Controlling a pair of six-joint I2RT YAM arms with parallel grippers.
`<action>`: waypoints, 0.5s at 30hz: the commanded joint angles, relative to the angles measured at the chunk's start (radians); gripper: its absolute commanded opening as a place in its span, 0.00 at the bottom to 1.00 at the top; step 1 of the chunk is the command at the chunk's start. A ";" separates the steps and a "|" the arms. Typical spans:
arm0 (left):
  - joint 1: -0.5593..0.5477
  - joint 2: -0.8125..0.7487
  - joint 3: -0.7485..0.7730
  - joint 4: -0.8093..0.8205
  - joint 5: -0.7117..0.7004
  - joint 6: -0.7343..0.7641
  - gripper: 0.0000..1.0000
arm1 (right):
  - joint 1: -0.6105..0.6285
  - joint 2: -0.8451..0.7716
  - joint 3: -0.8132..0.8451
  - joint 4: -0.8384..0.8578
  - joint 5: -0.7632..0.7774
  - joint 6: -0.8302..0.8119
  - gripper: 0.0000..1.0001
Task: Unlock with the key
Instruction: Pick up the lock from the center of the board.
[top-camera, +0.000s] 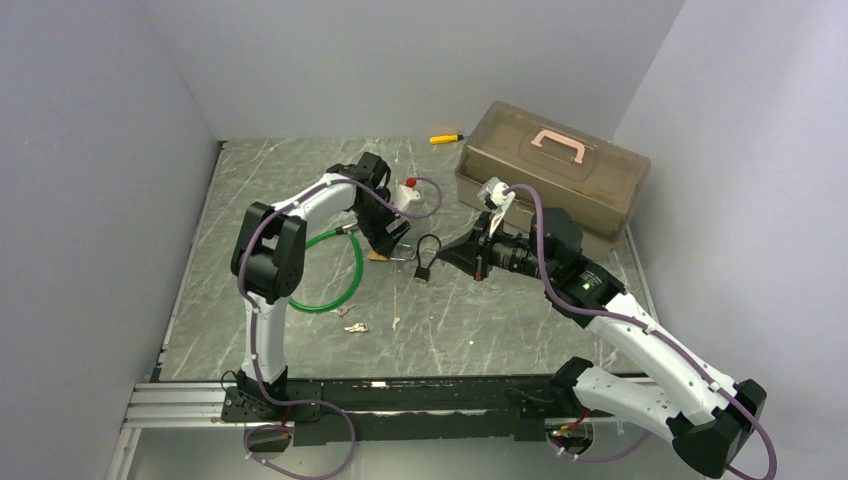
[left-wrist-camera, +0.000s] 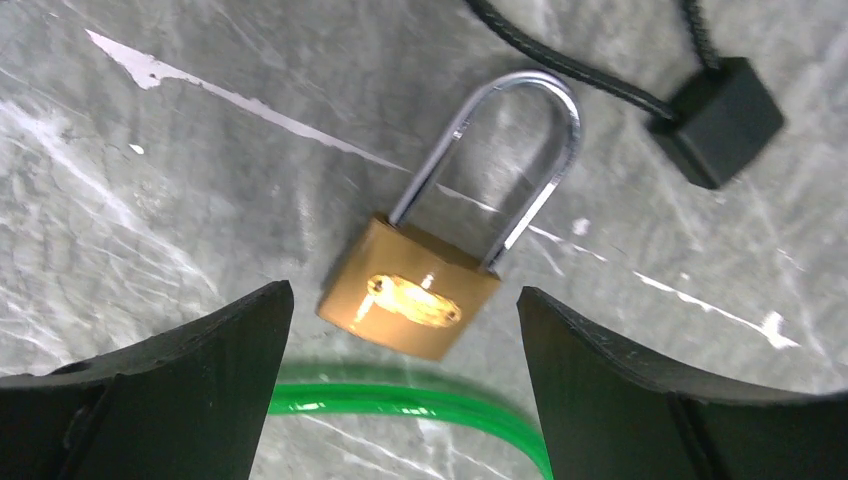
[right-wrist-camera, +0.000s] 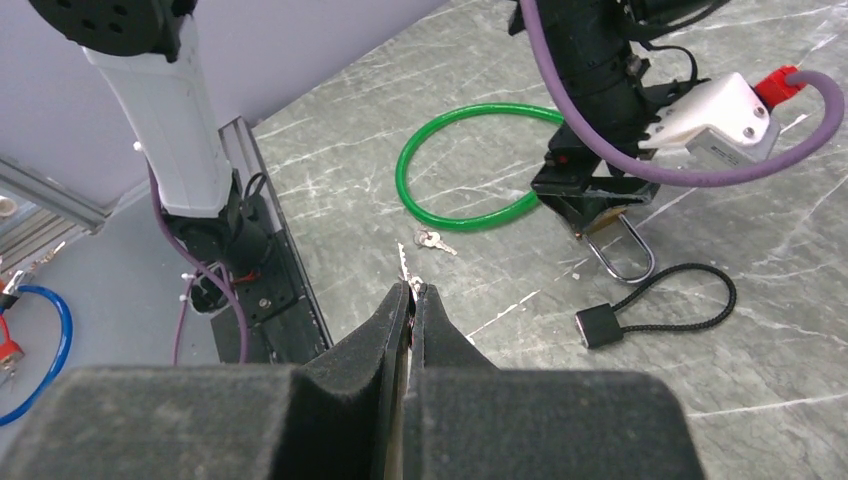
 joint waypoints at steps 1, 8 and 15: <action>-0.004 -0.149 -0.003 -0.034 0.104 0.014 0.91 | -0.009 -0.025 0.014 0.038 0.005 -0.001 0.00; -0.067 -0.172 0.037 -0.036 0.075 0.100 0.97 | -0.054 -0.052 -0.002 0.054 0.004 0.015 0.00; -0.176 -0.179 -0.137 0.202 0.037 0.344 0.99 | -0.150 -0.098 0.021 0.048 -0.093 0.053 0.00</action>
